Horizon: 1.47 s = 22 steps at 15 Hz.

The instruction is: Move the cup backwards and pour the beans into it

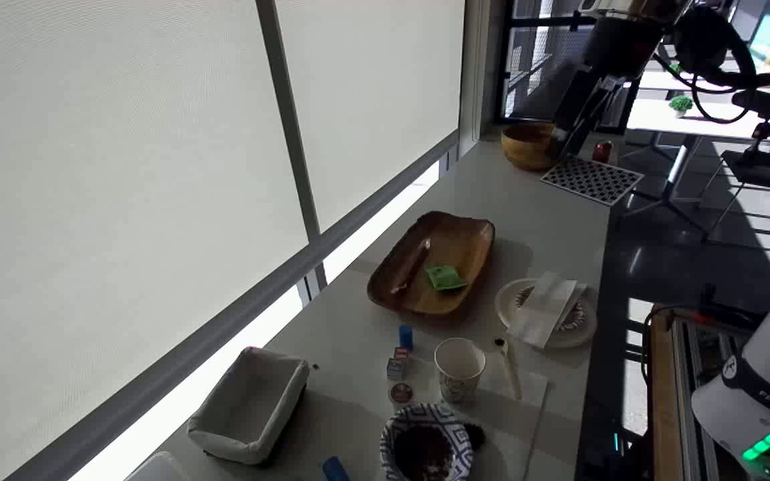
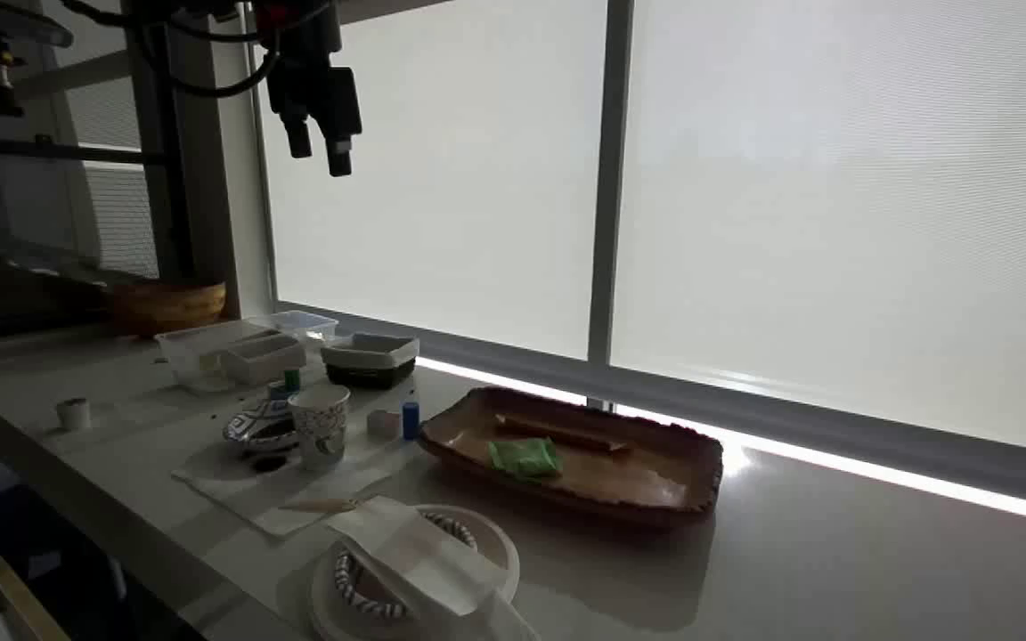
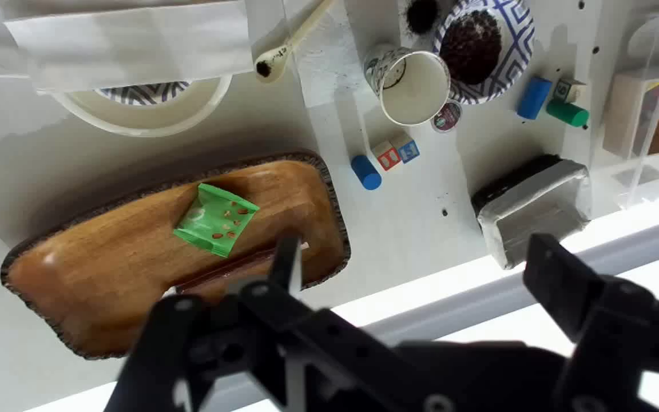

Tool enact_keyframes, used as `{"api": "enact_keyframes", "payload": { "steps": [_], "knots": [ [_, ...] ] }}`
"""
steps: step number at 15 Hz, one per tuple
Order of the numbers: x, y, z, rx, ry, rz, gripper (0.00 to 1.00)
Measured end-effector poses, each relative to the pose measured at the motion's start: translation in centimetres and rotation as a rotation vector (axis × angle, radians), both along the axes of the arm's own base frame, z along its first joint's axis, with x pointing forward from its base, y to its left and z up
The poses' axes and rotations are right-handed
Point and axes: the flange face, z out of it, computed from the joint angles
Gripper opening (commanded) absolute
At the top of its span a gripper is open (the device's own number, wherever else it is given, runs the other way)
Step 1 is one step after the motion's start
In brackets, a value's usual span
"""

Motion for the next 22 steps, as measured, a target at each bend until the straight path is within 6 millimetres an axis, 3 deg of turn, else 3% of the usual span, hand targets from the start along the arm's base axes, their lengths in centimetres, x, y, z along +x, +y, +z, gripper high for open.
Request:
{"api": "enact_keyframes", "payload": {
  "steps": [14, 17, 22],
  "knots": [
    [0.0, 0.1, 0.0, -0.002, 0.0, 0.007, 1.0],
    [1.9, 3.4, -0.9, 0.022, -0.08, 0.129, 1.0],
    [4.8, 11.6, -6.3, -0.023, -0.071, 0.351, 1.0]
  ]
}}
